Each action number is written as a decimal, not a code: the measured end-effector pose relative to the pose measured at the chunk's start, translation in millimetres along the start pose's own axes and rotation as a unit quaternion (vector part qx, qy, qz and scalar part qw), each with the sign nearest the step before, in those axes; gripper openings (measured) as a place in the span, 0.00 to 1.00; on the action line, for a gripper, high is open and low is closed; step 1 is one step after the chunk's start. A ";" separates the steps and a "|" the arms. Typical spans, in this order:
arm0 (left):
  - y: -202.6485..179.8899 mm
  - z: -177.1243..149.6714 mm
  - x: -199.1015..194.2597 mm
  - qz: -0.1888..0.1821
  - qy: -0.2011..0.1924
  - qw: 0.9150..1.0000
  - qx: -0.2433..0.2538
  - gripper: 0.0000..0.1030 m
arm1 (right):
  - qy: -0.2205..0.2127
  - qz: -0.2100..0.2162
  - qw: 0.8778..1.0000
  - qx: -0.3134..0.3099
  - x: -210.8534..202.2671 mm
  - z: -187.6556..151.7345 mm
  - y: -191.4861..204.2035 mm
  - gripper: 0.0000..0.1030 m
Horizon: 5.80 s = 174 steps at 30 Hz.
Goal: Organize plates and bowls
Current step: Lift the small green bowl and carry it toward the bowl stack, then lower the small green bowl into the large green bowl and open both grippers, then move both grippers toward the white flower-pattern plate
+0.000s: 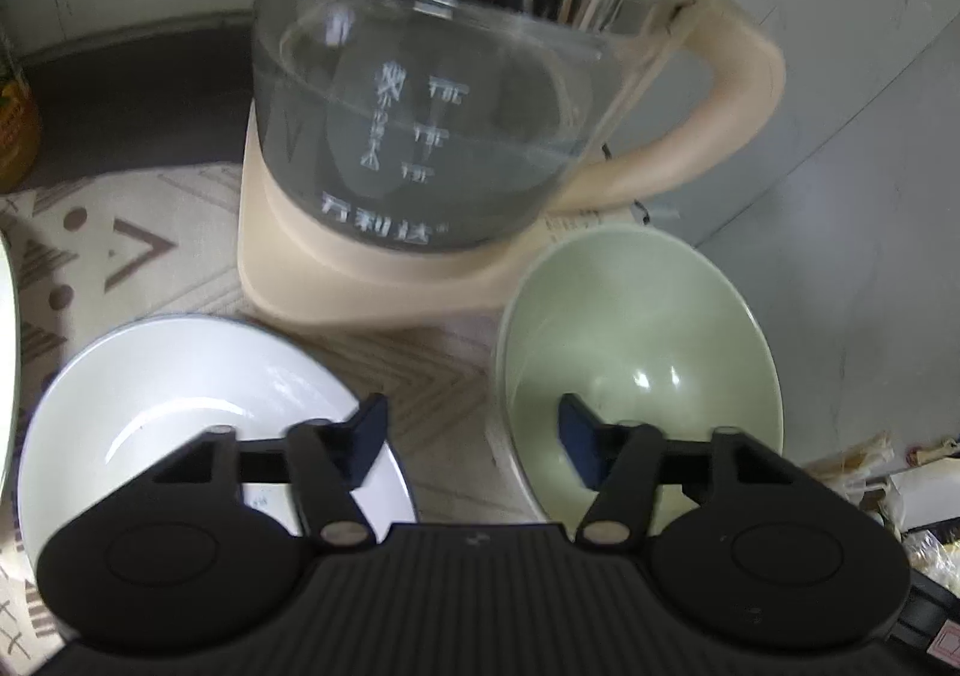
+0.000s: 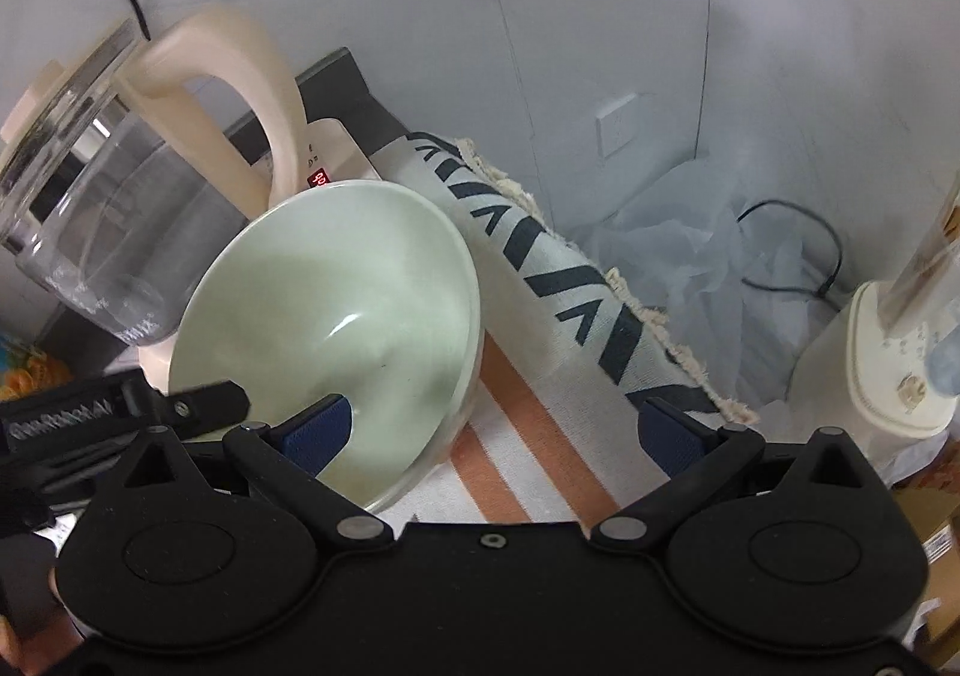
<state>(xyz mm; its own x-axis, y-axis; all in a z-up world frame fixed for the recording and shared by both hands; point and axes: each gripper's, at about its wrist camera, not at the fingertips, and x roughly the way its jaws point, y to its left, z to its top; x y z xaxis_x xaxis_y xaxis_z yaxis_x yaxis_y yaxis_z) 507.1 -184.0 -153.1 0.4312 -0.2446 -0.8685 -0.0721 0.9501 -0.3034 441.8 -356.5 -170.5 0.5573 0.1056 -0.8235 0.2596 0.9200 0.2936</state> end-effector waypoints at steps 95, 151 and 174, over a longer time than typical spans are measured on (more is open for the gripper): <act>110.6 -152.8 -175.6 -0.069 0.016 0.997 0.023 0.14 | -0.054 0.013 0.998 0.014 -154.0 -195.2 64.3 0.19; 279.1 -159.6 -244.2 0.066 -0.026 0.994 -0.086 0.75 | -0.016 0.084 0.981 -0.175 -155.6 -239.3 198.8 0.83; 355.3 -178.6 -277.2 0.123 -0.046 0.977 -0.169 0.75 | 0.027 0.113 0.950 -0.289 -125.9 -258.5 283.7 0.88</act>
<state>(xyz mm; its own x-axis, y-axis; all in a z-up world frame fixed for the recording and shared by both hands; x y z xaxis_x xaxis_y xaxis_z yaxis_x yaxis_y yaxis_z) 201.3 186.8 -90.1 0.4418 0.0168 -0.8970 -0.4708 0.8555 -0.2158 241.4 -11.2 -109.0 0.5012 0.3307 -0.7997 -0.3481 0.9231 0.1636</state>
